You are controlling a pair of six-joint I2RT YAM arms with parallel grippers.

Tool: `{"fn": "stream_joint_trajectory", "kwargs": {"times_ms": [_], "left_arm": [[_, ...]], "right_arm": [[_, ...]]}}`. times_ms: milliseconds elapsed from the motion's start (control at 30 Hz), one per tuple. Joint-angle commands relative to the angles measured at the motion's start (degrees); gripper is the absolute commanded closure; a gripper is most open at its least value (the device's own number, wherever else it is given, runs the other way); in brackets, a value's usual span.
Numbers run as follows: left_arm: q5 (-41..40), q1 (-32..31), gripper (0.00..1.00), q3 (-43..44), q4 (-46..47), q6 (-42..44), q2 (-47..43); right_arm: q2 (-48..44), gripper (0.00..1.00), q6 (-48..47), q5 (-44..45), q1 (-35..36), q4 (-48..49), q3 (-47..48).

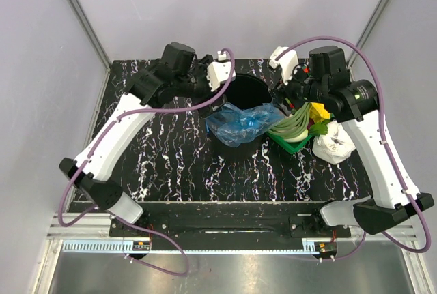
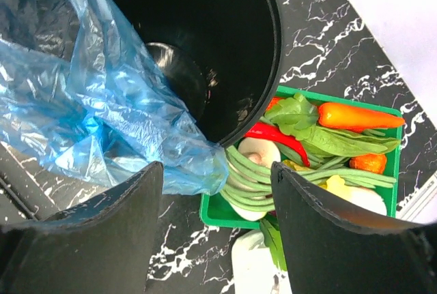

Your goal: Put the trash bags into the trash bin

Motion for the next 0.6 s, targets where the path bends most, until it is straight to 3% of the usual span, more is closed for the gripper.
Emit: {"fn": "stream_joint_trajectory", "kwargs": {"times_ms": [0, 200, 400, 467, 567], "left_arm": [[9.58, 1.47, 0.01, 5.31, -4.08, 6.96, 3.45], [10.81, 1.82, 0.02, 7.34, -5.86, 9.25, 7.06], [12.75, 2.08, 0.32, 7.96, -5.86, 9.26, 8.56], [13.01, 2.17, 0.52, 8.13, -5.86, 9.26, 8.65], [12.66, 2.7, 0.95, 9.27, -4.54, 7.07, 8.74]], "right_arm": [[0.28, 0.3, -2.1, -2.81, -0.37, -2.81, 2.46], [0.72, 0.3, -2.1, -2.02, -0.54, -2.72, 1.5], [0.73, 0.3, -3.15, -1.49, -1.33, -2.81, 0.27], [0.9, 0.3, -3.16, -1.75, -1.6, -2.81, 0.53], [1.69, 0.3, -3.07, -2.55, -1.69, -2.81, 0.79]]}}
